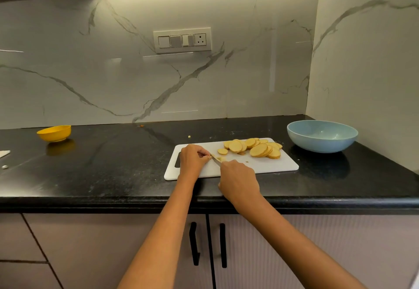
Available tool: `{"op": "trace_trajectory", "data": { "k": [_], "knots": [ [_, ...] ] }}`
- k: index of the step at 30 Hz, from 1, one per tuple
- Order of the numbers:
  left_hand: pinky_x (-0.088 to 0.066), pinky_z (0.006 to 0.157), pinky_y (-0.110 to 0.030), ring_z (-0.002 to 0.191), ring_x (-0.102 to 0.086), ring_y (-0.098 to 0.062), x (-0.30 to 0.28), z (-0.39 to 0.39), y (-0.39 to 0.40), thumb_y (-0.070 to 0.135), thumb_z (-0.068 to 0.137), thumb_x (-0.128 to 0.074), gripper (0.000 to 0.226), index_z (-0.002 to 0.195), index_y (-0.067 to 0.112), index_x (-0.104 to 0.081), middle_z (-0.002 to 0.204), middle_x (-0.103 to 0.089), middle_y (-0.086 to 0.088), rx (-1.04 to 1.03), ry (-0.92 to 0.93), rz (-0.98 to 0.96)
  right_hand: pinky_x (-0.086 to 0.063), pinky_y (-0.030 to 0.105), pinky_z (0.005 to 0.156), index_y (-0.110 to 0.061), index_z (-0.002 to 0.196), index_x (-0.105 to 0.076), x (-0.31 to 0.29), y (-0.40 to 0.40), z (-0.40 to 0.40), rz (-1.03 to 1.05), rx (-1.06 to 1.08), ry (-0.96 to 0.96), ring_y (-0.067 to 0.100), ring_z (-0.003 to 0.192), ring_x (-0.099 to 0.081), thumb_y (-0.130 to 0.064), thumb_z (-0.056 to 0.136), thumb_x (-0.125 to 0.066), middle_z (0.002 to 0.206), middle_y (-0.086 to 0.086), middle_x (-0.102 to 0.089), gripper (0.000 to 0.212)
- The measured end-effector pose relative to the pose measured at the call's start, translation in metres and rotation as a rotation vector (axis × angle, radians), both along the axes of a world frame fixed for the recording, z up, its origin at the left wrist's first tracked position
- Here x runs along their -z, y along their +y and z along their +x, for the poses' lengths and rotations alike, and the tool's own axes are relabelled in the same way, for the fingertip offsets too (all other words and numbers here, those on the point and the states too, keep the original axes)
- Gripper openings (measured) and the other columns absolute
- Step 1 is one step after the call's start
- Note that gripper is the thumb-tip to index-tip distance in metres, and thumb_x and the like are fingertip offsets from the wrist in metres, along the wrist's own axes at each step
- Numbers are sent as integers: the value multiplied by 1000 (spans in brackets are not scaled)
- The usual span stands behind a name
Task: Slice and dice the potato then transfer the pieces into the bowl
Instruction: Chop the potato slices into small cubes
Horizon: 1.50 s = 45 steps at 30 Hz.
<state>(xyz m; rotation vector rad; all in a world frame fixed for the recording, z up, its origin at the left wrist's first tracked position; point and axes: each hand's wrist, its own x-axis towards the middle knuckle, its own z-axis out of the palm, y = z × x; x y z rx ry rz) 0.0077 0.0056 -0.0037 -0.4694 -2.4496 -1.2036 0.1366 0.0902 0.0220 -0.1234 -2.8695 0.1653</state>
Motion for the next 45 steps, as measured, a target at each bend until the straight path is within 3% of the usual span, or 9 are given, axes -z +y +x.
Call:
{"op": "trace_trajectory", "data": {
  "k": [4,9,17,22,31,38,42,45],
  "knots": [
    [-48,84,-25,90,-66,-23,2,-1,-2,4,80,-69,14,93,1,-73,95,-72,-14,-24,-13,80,-43,27,78,-7,119,-52,0,2,1,-85,26,14,22,101,-58,-17,96,-49,115,9,-57,25],
    [-47,88,-28,94,-65,-25,3,-1,-4,1,82,-66,14,95,0,-72,97,-71,-16,-81,-16,112,-39,25,72,-7,119,-52,-1,0,-4,-136,30,27,21,99,-59,-17,95,-50,113,9,-59,26],
    [-42,74,-21,89,-65,-22,2,-1,-3,7,79,-71,12,90,3,-74,92,-72,-12,-85,-71,43,-40,26,72,-9,120,-52,-1,0,-8,-91,10,27,22,99,-59,-18,95,-49,113,9,-60,27],
    [-44,78,-24,92,-64,-23,-3,-2,-1,7,81,-69,15,94,2,-73,95,-72,-13,-84,-68,-33,-41,27,76,-10,120,-52,0,-3,-16,-62,-1,28,22,102,-58,-14,95,-48,116,8,-58,26],
    [-40,70,-21,89,-64,-20,2,-1,0,6,82,-68,11,89,2,-74,94,-72,-11,-100,-21,-15,-36,27,73,-9,120,-51,1,3,-13,58,-58,41,22,102,-57,-14,96,-48,116,9,-57,24],
    [-46,78,-24,90,-66,-23,6,-5,-1,2,81,-67,10,88,2,-74,93,-72,-12,-74,-24,26,-44,28,74,-8,127,-48,10,18,-16,44,-26,112,23,96,-61,-12,96,-47,112,10,-60,31],
    [-41,76,-20,91,-61,-19,4,-4,0,-10,85,-50,28,98,5,-71,102,-69,-11,-136,59,106,-38,27,62,-11,139,-37,14,33,-18,128,-39,192,23,86,-62,-11,95,-44,101,9,-63,45],
    [-41,74,-26,92,-54,-17,-2,2,3,-23,77,-39,46,95,12,-64,95,-63,-1,-100,202,127,-29,22,47,-12,143,-32,13,40,-18,227,-64,214,19,71,-55,-11,96,-42,96,7,-63,48]
  ]
}}
